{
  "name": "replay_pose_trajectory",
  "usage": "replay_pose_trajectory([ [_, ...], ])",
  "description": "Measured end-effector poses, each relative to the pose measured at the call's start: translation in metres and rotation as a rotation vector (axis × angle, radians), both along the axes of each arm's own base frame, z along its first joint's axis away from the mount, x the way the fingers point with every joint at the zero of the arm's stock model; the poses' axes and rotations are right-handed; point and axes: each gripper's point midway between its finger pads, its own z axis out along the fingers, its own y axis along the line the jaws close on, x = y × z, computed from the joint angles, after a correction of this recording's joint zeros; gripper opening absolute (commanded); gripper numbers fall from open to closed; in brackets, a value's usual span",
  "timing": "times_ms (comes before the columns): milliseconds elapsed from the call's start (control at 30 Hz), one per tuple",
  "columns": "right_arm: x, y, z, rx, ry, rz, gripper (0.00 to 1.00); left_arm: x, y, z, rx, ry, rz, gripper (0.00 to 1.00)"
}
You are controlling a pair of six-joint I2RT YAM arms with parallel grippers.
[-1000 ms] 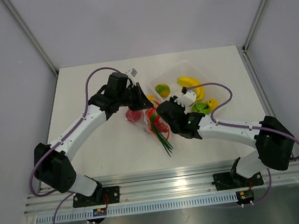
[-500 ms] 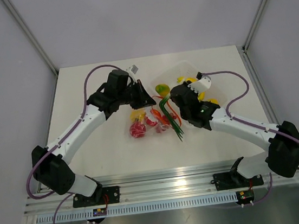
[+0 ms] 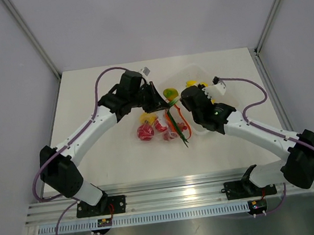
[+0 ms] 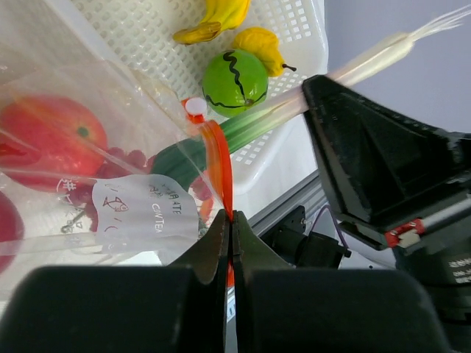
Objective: Place the food in the zip-top bag and seal the zipper
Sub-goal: Place the fake vegetable in the zipper food storage bag.
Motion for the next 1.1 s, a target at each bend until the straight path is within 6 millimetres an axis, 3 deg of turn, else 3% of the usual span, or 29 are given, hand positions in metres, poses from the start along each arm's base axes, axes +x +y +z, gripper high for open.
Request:
replay_pose_trajectory([
  [333,-0.020,0.005,-0.059,0.120,0.220,-0.078,0.00,-0.003,-0.007,-0.009,-0.019,0.016,0.006,0.00],
  [700,-0.032,0.015,-0.068,0.069,0.221,-0.015,0.00,-0.004,-0.008,-0.014,-0.025,0.020,0.009,0.00],
  [900,-0.048,0.010,-0.078,-0.008,0.144,0.110,0.00,-0.004,-0.009,-0.016,-0.028,0.029,0.015,0.00],
  [1100,-0.053,0.015,-0.071,-0.039,0.020,0.238,0.00,-0.003,-0.010,-0.015,-0.036,0.028,0.018,0.00],
])
